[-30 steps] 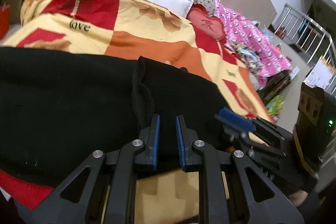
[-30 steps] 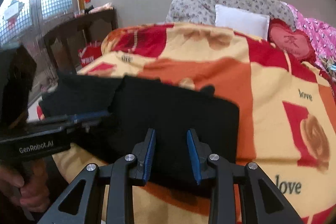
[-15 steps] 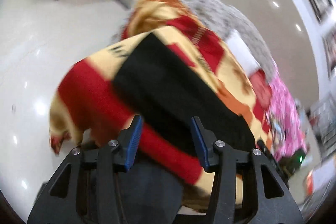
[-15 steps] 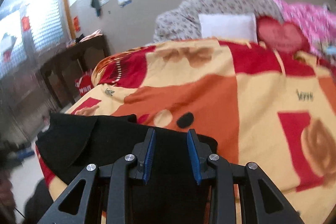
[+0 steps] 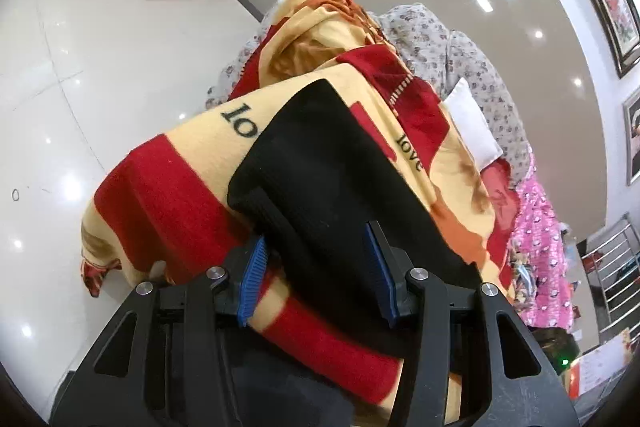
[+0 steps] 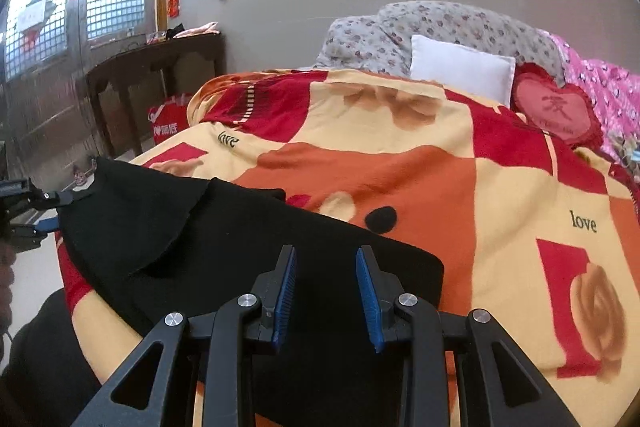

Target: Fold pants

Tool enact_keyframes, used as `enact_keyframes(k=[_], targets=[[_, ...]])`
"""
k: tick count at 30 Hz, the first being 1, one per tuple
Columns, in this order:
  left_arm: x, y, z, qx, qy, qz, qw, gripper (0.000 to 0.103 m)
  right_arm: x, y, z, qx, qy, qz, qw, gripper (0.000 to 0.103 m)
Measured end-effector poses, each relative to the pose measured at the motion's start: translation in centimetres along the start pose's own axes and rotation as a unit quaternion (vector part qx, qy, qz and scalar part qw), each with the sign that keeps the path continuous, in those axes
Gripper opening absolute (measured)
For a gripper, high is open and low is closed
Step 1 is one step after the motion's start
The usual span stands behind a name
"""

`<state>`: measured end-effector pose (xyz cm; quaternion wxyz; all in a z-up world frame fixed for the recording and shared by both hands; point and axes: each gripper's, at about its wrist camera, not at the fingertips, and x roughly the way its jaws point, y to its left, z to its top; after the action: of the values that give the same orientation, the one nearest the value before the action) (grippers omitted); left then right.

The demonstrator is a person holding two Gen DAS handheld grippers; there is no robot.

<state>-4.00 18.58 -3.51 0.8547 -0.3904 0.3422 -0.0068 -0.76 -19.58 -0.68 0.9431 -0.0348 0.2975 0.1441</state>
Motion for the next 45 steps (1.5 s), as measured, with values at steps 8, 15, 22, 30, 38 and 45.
enact_keyframes(k=[8, 15, 22, 30, 38, 45], targets=[[-0.1, -0.2, -0.4, 0.039, -0.039, 0.059, 0.9968, 0.027, 0.3, -0.5, 0.0, 0.015, 0.007, 0.006, 1.000, 0.029], [-1.2, -5.3, -3.0, 0.207, -0.107, 0.106, 0.9666, 0.010, -1.4, -1.2, 2.3, 0.076, 0.007, 0.057, 0.995, 0.029], [-1.4, -12.6, -10.5, 0.454, -0.185, 0.116, 0.8638, 0.010, -3.1, 2.4, 9.6, 0.138, 0.038, 0.368, 0.919, 0.031], [-2.3, -16.2, -17.1, 0.592, -0.245, 0.084, 0.7634, 0.010, -1.3, 5.4, 11.2, 0.112, 0.077, 0.385, 0.913, 0.032], [-3.4, -16.9, -18.8, 0.624, -0.231, 0.045, 0.7449, 0.010, -0.7, 4.8, 10.0, 0.121, 0.067, 0.354, 0.925, 0.032], [-4.2, -19.8, -19.4, 0.625, -0.203, -0.008, 0.7537, 0.010, -2.3, 0.4, 8.5, 0.149, 0.041, 0.298, 0.942, 0.006]])
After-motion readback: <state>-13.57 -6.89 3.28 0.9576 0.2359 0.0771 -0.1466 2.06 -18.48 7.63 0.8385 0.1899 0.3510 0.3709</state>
